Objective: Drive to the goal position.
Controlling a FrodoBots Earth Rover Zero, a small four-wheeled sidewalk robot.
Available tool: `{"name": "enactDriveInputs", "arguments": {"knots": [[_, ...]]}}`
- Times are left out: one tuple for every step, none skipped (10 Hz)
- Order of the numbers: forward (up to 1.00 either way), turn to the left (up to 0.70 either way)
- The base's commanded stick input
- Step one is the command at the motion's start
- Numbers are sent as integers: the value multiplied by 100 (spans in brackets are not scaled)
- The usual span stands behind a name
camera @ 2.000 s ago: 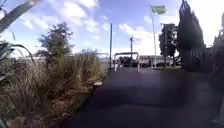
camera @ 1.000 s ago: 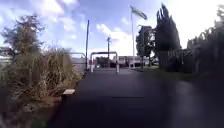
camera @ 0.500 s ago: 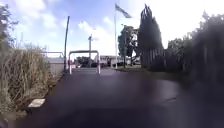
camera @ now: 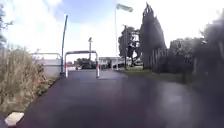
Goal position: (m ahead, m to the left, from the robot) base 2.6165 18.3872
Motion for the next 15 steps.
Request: {"name": "enactDriveInputs", "arguments": {"knots": [[100, 0], [100, 0], [100, 0], [100, 0], [100, 0], [100, 0], [100, 0], [100, 0], [100, 0], [100, 0], [100, 0], [100, 0], [100, 0], [100, 0], [100, 0]]}}
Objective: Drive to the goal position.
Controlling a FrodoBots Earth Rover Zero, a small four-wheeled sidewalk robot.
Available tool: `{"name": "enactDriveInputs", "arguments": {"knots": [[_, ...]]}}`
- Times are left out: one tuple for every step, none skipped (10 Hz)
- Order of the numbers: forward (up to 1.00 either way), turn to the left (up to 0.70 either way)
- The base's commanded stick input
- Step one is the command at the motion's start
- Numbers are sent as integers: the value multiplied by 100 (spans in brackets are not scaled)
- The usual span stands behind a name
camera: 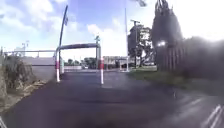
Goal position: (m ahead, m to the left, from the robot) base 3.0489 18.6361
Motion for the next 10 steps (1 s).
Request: {"name": "enactDriveInputs", "arguments": {"knots": [[100, 0], [100, 0], [100, 0], [100, 0], [100, 0], [100, 0], [100, 0], [100, 0], [100, 0], [100, 0]]}}
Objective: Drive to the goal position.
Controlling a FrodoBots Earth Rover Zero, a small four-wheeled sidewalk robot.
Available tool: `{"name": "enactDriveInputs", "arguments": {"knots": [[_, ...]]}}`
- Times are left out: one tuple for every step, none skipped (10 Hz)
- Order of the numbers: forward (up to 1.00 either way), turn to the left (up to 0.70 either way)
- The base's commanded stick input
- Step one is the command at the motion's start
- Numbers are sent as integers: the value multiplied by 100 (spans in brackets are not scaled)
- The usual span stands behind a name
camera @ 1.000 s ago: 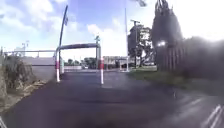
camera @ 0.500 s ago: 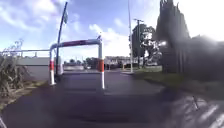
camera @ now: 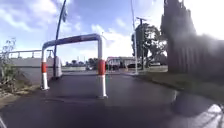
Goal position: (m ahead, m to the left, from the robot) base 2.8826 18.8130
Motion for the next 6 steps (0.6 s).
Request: {"name": "enactDriveInputs", "arguments": {"knots": [[100, 0], [100, 0], [100, 0], [100, 0], [100, 0], [100, 0]]}}
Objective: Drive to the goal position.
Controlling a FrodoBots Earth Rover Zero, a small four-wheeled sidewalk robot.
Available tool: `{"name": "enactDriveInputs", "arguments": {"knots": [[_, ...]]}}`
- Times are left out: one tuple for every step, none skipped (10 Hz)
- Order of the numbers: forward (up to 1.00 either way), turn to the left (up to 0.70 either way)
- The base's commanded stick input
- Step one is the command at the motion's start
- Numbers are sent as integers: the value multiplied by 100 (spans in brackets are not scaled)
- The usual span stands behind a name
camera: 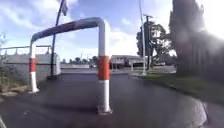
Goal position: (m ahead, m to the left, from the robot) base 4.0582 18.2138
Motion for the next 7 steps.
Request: {"name": "enactDriveInputs", "arguments": {"knots": [[100, 0], [100, 0], [100, 0], [100, 0], [100, 0], [100, 0], [100, 0]]}}
